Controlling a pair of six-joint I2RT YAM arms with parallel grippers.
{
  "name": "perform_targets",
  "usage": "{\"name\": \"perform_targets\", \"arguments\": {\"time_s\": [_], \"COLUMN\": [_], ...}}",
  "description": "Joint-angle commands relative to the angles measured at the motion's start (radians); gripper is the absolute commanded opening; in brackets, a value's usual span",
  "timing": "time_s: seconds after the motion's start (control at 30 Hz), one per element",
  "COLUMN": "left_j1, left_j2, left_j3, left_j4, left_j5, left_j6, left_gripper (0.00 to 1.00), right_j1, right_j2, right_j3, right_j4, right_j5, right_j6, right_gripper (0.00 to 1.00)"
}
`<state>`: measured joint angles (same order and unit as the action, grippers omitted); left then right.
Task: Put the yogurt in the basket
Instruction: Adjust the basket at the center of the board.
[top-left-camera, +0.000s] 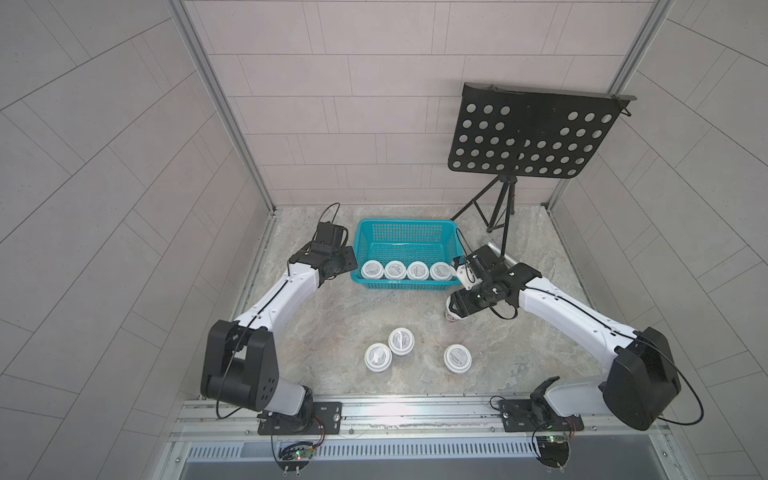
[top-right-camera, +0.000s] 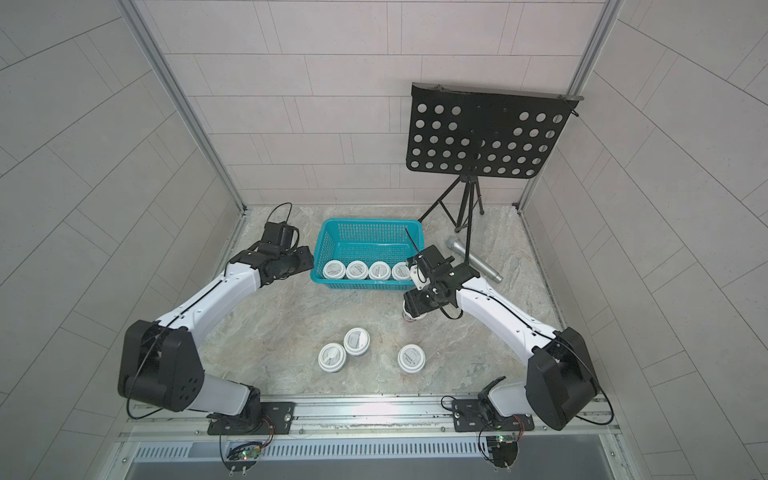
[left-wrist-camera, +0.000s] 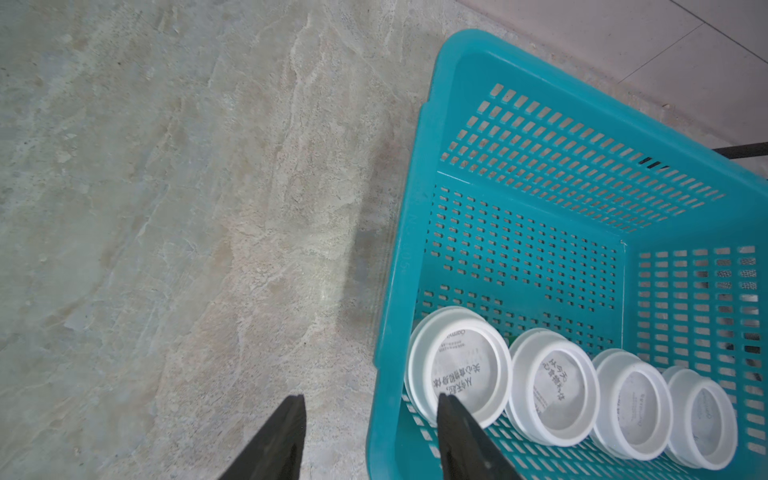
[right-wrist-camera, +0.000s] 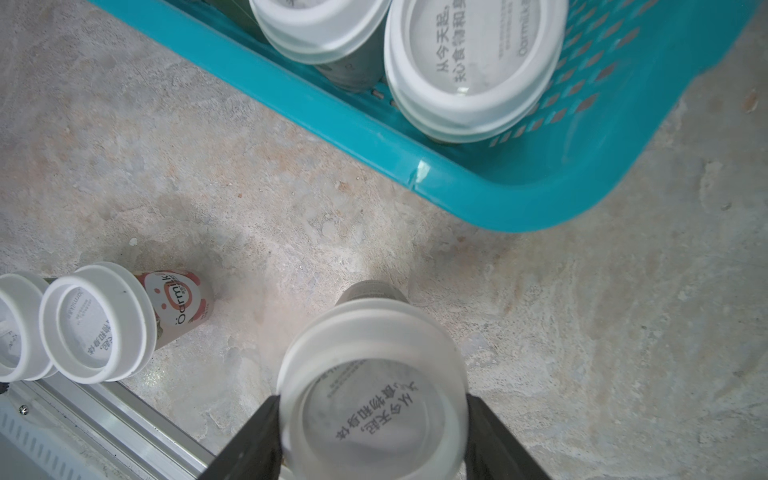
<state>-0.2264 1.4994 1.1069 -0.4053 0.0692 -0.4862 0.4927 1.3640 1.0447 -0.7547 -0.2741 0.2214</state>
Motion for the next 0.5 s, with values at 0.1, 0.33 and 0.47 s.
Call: {"name": "perform_targets", "arguments": {"time_s": [0.1, 0.33, 0.47], "left_j1": [0.005, 0.006, 0.006], "left_j2": [0.084, 0.151, 0.159], "left_j3": [0.05, 0.065, 0.052], "left_j4": [0.085, 0.086, 0.09], "left_j5": [0.045, 0.053, 0.055], "left_j6": [0.014, 0.019, 0.014], "left_gripper": [0.52, 0.51, 0.46], "right_j1": [-0.031, -0.058, -0.066], "right_j2": [-0.038, -0.069, -0.085], "right_j3": [0.0, 0.004, 0.005], "right_j4": [-0.05, -0.074, -0.078], "right_j5": [-0.005, -0.003, -0.011], "right_j6": [-0.01, -0.018, -0.019], "right_gripper": [0.68, 0.68, 0.68]}}
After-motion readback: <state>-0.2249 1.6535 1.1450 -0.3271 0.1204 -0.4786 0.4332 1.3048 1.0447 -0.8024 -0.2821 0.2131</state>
